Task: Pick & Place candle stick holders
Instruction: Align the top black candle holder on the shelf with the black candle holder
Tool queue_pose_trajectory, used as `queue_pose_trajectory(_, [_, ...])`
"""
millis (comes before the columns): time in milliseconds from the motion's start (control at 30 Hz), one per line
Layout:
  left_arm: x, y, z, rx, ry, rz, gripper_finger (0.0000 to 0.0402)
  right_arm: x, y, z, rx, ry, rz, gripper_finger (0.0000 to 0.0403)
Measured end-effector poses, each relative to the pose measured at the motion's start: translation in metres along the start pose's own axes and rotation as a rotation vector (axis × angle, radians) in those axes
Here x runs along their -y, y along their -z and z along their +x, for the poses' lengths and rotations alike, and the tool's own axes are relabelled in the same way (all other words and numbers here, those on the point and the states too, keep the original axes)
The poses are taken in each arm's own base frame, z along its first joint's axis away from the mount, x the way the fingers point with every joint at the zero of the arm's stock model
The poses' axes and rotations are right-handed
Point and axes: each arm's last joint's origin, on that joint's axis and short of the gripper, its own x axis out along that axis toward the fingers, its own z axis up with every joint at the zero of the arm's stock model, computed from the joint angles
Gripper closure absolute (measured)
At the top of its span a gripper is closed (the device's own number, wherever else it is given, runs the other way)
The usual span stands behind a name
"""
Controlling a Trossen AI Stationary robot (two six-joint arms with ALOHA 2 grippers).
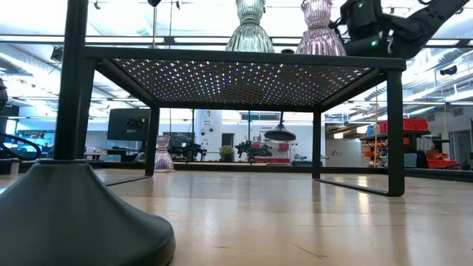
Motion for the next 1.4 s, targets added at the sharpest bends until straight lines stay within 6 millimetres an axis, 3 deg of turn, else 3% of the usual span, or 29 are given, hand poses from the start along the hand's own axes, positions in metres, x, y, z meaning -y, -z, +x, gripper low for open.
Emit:
queue_pose_trajectory(333, [0.000,0.000,0.000,0.000,0.000,0.000,0.0161,-0.018,-0.023,-0.023,0.085,-0.072,-0.022,0.0402])
queue_pose_trajectory(967, [0.000,0.000,0.000,0.000,0.000,0.001,0.0161,-0.043,-0.044,-0.053,0.177,-0.191,-0.026,0.0402])
queue_pose_trajectory(1400, [-0.001,0.000,0.000,-0.001,-0.026,0.002,0.0161,-0.078,-0.085,-0.069,0.049,-0.183,-0.079,0.0402])
